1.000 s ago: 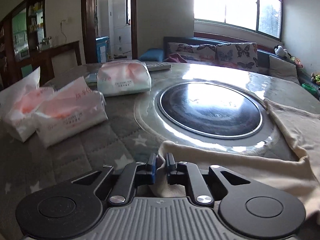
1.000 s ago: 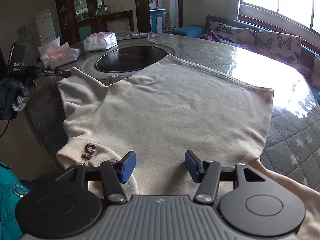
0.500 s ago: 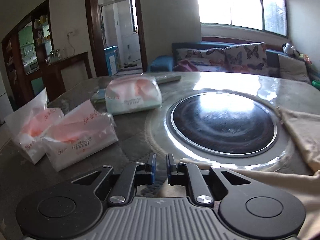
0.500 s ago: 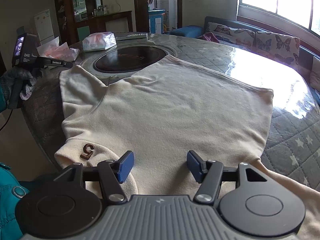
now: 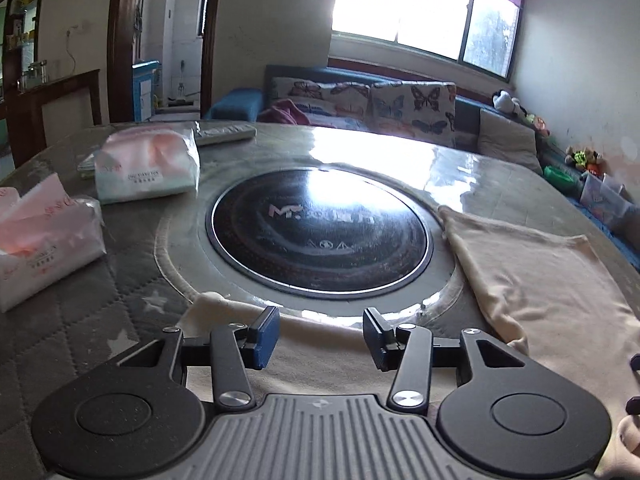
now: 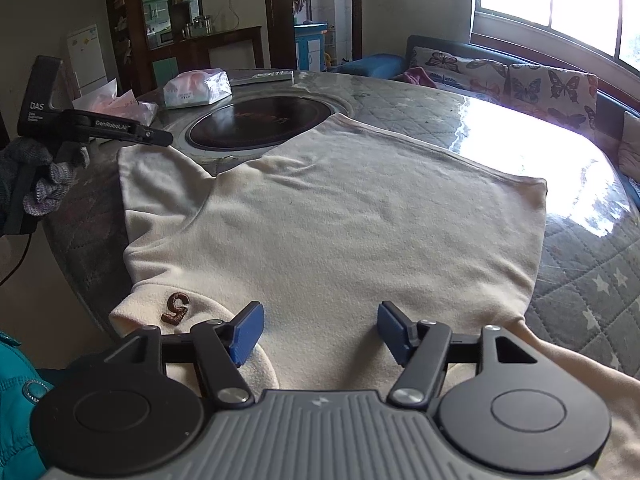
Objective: Fold clothes
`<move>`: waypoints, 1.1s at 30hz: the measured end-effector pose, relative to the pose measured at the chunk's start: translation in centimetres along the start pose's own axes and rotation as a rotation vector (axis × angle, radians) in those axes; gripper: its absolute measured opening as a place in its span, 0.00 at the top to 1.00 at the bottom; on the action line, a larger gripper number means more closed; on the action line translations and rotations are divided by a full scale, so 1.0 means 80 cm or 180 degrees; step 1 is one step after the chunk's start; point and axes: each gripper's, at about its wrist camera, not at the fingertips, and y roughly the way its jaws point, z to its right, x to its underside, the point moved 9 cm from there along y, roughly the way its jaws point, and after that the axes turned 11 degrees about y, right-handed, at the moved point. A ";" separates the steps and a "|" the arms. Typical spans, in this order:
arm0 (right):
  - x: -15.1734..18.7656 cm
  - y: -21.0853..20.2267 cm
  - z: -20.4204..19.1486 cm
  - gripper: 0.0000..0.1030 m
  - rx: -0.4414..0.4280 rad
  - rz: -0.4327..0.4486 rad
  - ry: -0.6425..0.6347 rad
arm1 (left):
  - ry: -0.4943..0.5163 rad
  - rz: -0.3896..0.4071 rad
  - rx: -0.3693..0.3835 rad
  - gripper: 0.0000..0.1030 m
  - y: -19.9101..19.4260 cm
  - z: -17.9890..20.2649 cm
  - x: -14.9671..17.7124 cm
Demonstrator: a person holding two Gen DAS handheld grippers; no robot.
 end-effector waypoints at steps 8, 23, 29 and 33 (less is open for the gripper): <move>-0.001 0.002 0.001 0.35 -0.0006 0.0002 0.0021 | 0.0159 -0.0061 -0.0220 0.54 0.027 -0.016 -0.005; -0.005 -0.003 -0.003 0.34 -0.0032 0.0065 0.0015 | 0.0438 -0.0078 -0.0363 0.52 0.031 -0.004 -0.015; -0.006 -0.007 -0.003 0.33 -0.0022 0.0115 0.0034 | 0.0392 0.0060 -0.0045 0.51 -0.004 0.029 -0.019; -0.005 -0.010 -0.002 0.33 -0.0008 0.0128 0.0055 | 0.0401 0.0188 0.0489 0.51 -0.036 0.076 -0.005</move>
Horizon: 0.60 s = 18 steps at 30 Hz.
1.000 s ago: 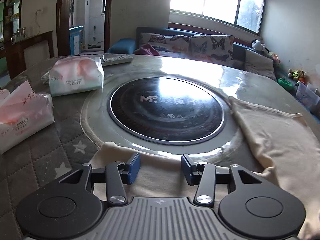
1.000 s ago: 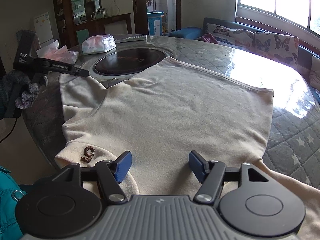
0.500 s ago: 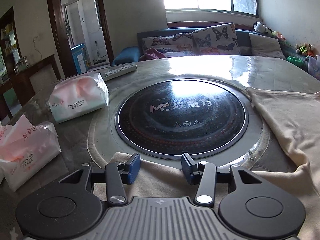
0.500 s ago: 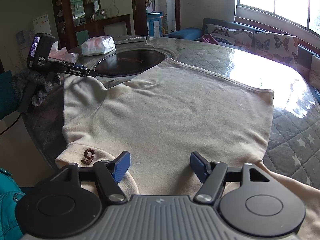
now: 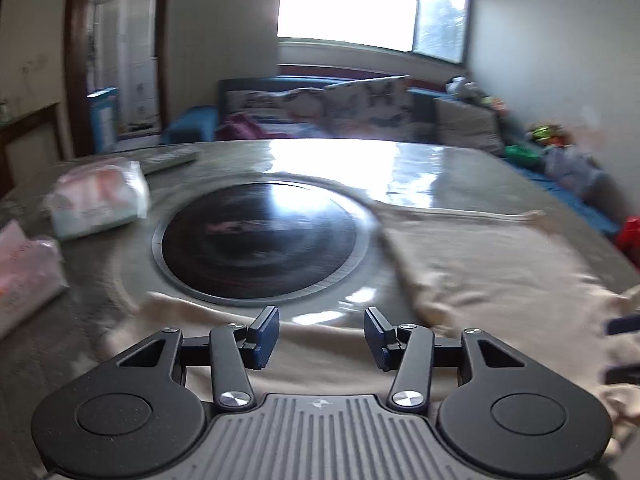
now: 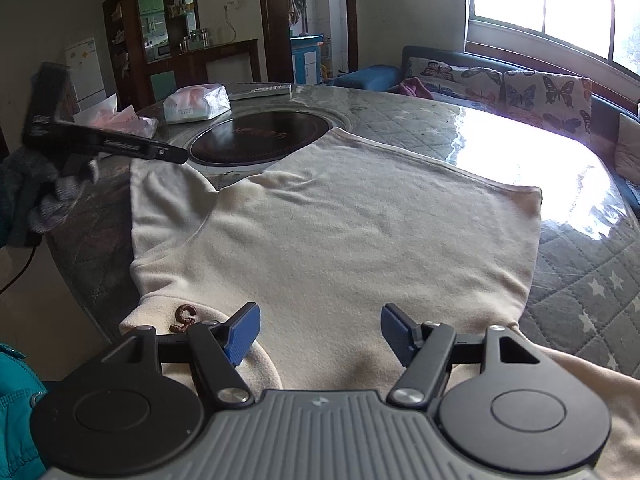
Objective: Fold clothes
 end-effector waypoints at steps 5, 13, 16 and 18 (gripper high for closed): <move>0.001 -0.001 0.000 0.33 0.0010 -0.0003 0.0000 | 0.0021 -0.0106 0.0323 0.52 -0.003 0.039 0.031; 0.003 -0.016 0.012 0.33 0.0054 0.0099 0.0155 | 0.0577 -0.0143 0.0150 0.51 -0.013 0.052 0.048; 0.003 -0.032 0.037 0.33 0.0200 0.0247 0.0392 | 0.0492 -0.0107 0.0150 0.51 -0.014 0.048 0.040; 0.005 -0.044 0.058 0.33 0.0327 0.0345 0.0568 | 0.0463 -0.0048 0.0194 0.49 -0.013 0.052 0.030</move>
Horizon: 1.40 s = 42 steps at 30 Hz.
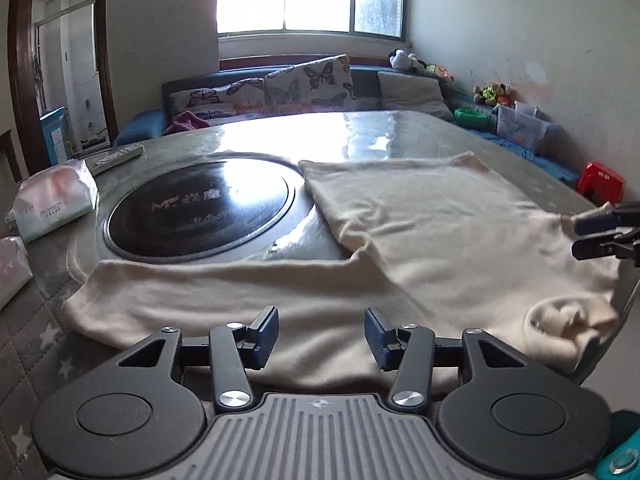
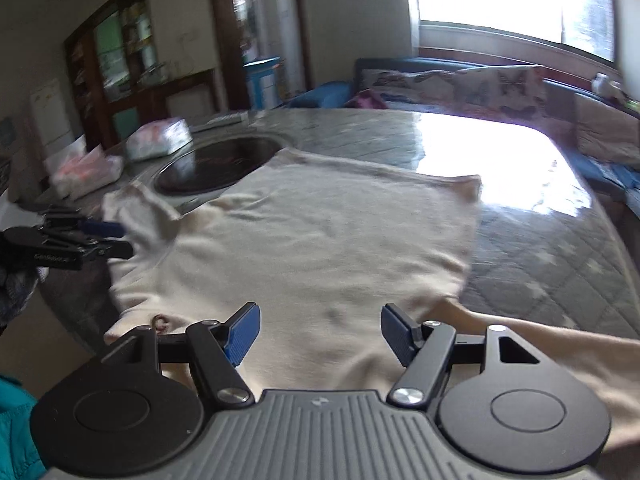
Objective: Fold clothes
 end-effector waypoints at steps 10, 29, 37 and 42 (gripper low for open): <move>-0.013 -0.015 0.148 0.33 0.0786 0.0328 0.0626 | 0.0064 0.0197 0.0423 0.39 0.026 0.060 -0.053; 0.021 -0.075 0.252 0.48 0.1671 0.0495 0.0875 | 0.0267 0.0108 0.0739 0.33 0.053 0.122 -0.069; 0.033 -0.108 0.284 0.53 0.1770 0.0616 0.1454 | 0.0414 0.0125 0.0885 0.30 0.058 0.153 -0.079; 0.044 -0.115 0.291 0.67 0.1710 0.0659 0.1704 | 0.0500 0.0123 0.0965 0.28 0.059 0.172 -0.082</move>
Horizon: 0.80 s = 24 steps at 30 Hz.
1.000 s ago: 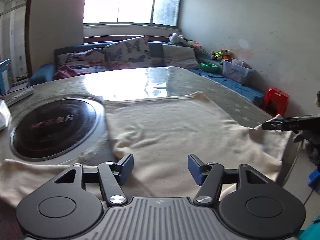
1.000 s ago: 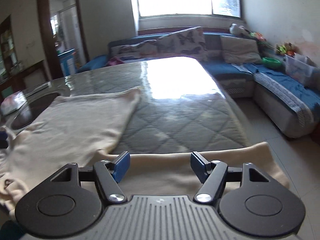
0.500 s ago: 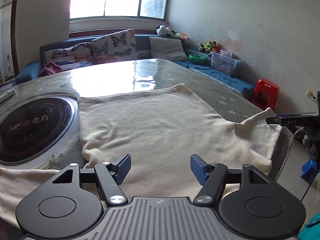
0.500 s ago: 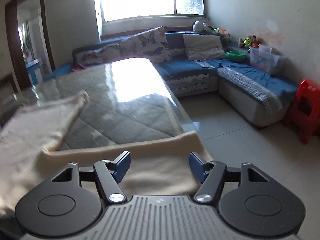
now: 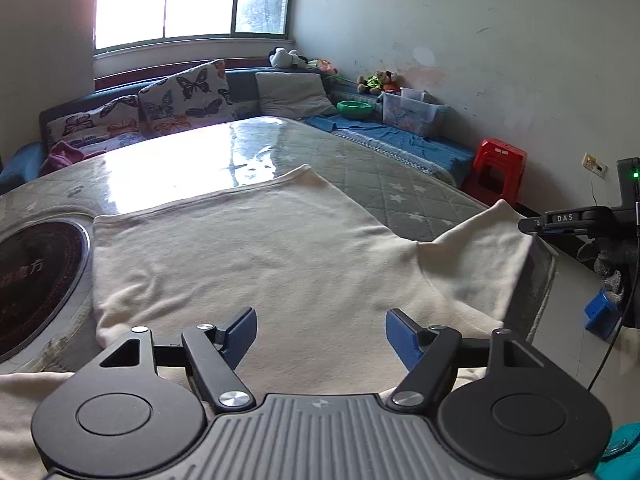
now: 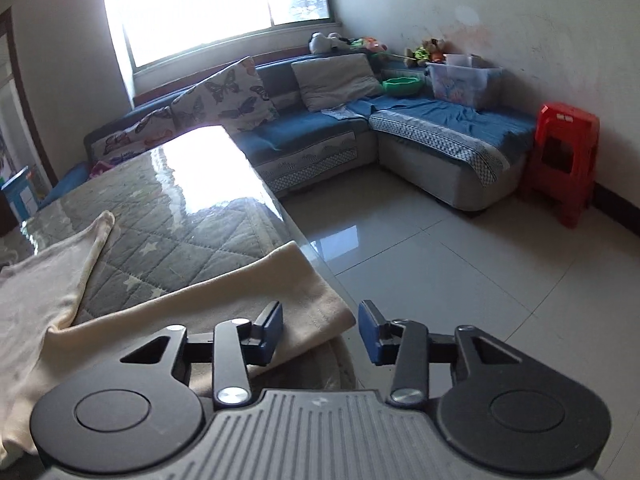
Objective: Fold clothes
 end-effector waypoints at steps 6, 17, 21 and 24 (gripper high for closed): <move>0.000 -0.006 0.002 0.88 0.0018 0.0077 0.0035 | 0.0112 -0.0042 0.0128 0.27 0.015 0.024 -0.006; -0.046 -0.058 -0.031 0.92 -0.0346 0.0410 0.0022 | 0.0438 -0.0093 0.0413 0.27 0.046 0.082 -0.011; -0.067 -0.079 -0.059 0.92 -0.0511 0.0477 -0.0148 | 0.0458 -0.0098 0.0433 0.27 0.051 0.087 -0.011; -0.077 -0.093 -0.094 0.92 -0.0674 0.0504 -0.0324 | 0.0312 -0.0006 0.0405 0.27 0.037 0.072 -0.018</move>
